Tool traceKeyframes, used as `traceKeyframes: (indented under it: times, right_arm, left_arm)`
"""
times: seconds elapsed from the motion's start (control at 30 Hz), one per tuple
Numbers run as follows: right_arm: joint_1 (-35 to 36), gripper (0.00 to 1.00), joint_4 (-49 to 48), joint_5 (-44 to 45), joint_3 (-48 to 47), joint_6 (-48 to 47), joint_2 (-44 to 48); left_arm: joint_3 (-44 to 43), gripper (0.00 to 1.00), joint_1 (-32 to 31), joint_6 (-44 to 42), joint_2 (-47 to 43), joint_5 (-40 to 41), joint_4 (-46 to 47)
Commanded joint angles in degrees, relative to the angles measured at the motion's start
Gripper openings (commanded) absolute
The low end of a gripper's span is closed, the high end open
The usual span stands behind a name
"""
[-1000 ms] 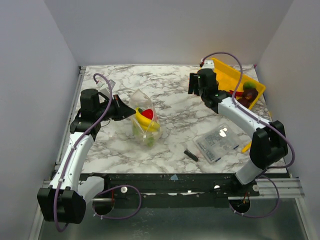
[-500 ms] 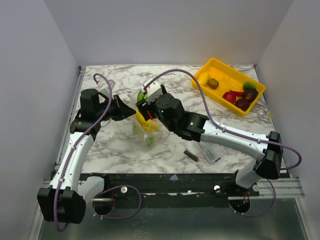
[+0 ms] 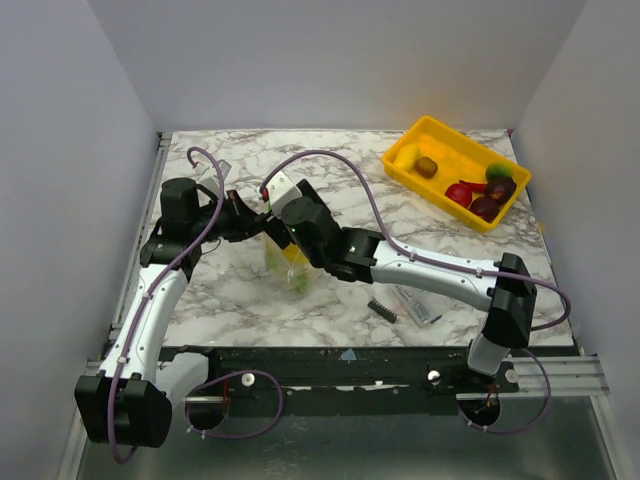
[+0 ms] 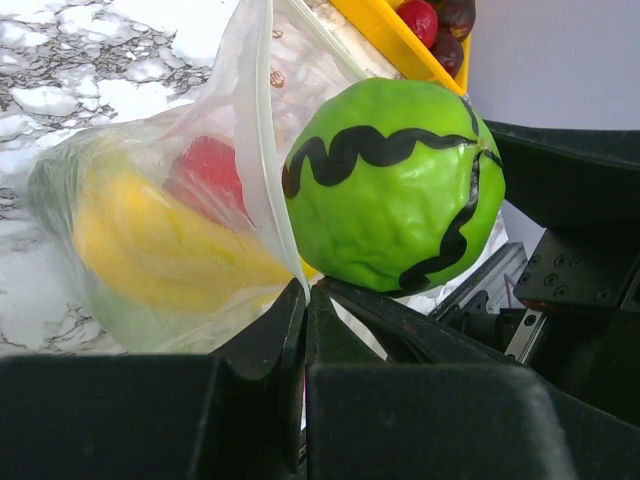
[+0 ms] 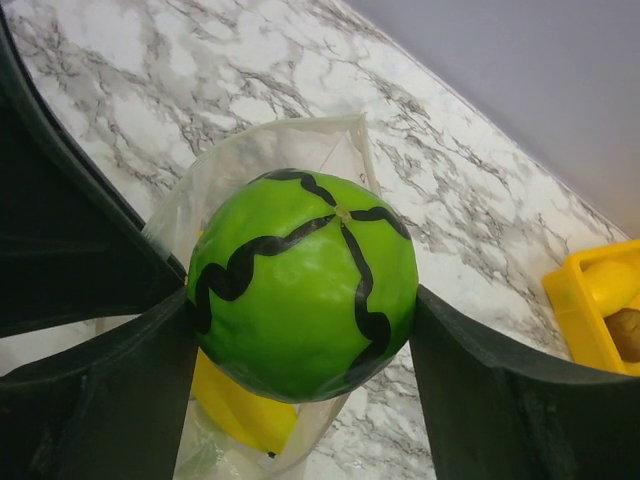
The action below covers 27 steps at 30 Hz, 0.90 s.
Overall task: Place the food in the zip-top bag and seal the zipper
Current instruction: Place the fake fruit in the zipper food storage bag.
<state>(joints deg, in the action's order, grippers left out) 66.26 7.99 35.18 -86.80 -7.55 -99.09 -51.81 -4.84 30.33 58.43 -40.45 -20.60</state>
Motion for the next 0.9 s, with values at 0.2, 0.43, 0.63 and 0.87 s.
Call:
traceKeyframes:
  times: [0.2, 0.43, 0.63, 0.87]
  right_arm:
    - [0.15, 0.95, -0.76, 6.88, -0.59, -0.27, -1.78]
    - [0.12, 0.98, 0.32, 9.66, -2.73, -0.40, -3.51]
    - [0.17, 0.98, 0.14, 8.39, -2.38, 0.64, -1.72]
    - [0.15, 0.96, 4.36, 3.09, -6.96, 6.53, 2.89]
  left_arm:
    - [0.11, 0.00, -0.08, -0.09, -0.35, -1.31, 1.55]
    - [-0.13, 0.00, -0.12, -0.23, 0.02, -1.26, 1.26]
    - [-0.13, 0.00, -0.09, -0.18, -0.08, -1.37, 1.35]
    - [-0.13, 0.00, -0.09, 0.00, 0.27, -1.52, 1.35]
